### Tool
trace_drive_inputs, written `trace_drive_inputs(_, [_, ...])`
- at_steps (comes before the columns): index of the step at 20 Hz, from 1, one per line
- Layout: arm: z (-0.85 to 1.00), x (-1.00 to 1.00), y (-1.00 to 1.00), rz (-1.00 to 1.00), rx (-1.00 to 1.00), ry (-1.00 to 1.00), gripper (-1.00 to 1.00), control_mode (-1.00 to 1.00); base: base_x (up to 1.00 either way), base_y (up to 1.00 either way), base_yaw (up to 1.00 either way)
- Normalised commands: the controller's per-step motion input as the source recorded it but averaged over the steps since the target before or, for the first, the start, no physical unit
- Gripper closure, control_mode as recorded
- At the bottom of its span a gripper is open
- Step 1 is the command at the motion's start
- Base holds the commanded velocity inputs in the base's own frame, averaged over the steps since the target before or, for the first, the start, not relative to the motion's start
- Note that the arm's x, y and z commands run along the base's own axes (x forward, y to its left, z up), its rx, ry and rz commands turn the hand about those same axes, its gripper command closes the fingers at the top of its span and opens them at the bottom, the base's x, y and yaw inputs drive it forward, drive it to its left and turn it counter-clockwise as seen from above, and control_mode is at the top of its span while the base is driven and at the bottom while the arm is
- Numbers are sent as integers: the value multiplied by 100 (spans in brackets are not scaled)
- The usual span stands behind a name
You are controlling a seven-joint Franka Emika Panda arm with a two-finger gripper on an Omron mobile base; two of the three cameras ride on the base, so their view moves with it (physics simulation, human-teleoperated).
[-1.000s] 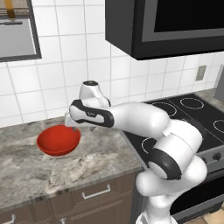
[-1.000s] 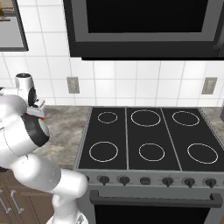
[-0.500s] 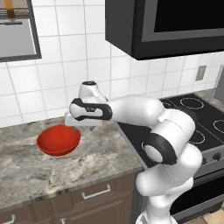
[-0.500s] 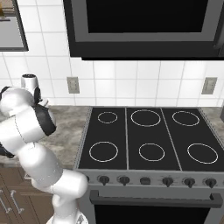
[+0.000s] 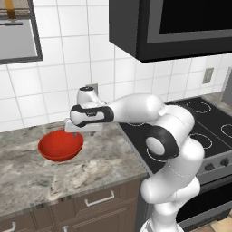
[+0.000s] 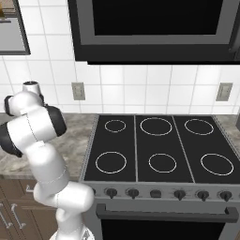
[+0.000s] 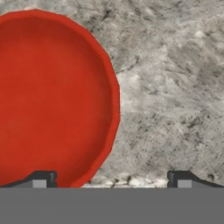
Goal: Pick the cup and bowl from the counter and place them on the counter next to the sink.
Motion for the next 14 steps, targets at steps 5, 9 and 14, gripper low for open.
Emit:
trace_drive_inputs(5, [0, 21, 21, -1, -4, 0, -100, -100, 0, 0, 0])
trace_drive_inputs(9, [-1, 14, 16, 0, -1, 0, -100, -100, 0, 0, 0])
trace_drive_inputs(14, [-14, 0, 0, 0, 0, 1, -100, -100, 0, 0, 0])
